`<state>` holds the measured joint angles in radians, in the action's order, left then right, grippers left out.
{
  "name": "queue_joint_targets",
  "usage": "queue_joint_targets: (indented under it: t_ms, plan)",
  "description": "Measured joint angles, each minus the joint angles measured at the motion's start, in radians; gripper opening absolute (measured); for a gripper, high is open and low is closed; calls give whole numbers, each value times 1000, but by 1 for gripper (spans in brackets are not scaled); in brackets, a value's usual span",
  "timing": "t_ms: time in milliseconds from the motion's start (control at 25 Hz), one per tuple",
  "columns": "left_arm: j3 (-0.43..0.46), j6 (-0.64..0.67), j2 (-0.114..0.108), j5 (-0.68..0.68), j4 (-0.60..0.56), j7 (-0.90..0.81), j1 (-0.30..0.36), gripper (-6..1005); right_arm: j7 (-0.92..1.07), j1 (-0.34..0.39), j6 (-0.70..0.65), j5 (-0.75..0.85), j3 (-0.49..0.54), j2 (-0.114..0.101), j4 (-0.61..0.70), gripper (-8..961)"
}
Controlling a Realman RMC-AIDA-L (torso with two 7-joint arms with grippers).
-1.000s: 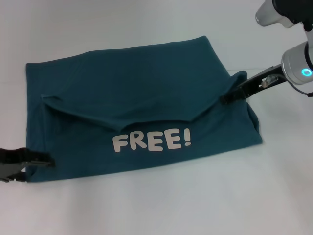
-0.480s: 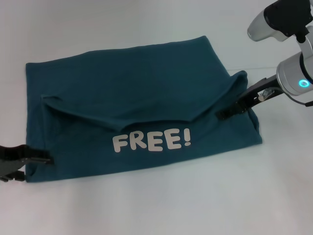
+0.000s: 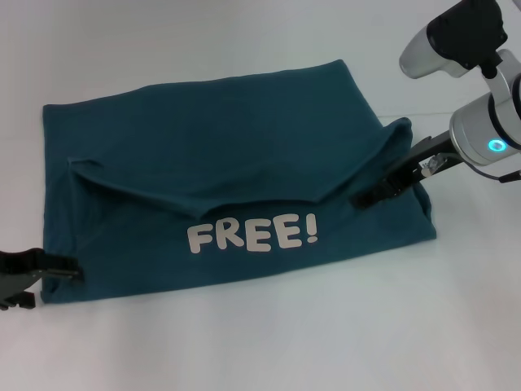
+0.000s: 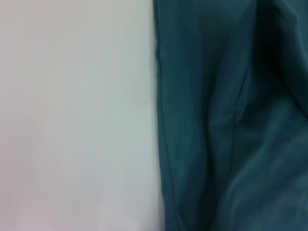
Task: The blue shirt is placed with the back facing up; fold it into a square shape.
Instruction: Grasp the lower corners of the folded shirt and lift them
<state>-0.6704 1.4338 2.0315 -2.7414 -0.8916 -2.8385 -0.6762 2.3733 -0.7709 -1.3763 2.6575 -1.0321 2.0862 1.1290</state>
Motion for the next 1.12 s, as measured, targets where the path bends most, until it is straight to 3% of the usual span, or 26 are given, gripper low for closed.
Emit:
queue_joint_targets:
  t_ms: [760,1120]
  plan:
    - [-8,-41,-3,13,90,33,-47,897,1,-8,4,-2,-5,0,2,921]
    - [-4,-40,12,35,97,115,-54,893,5,-1,5,-8,-3,0,5,920]
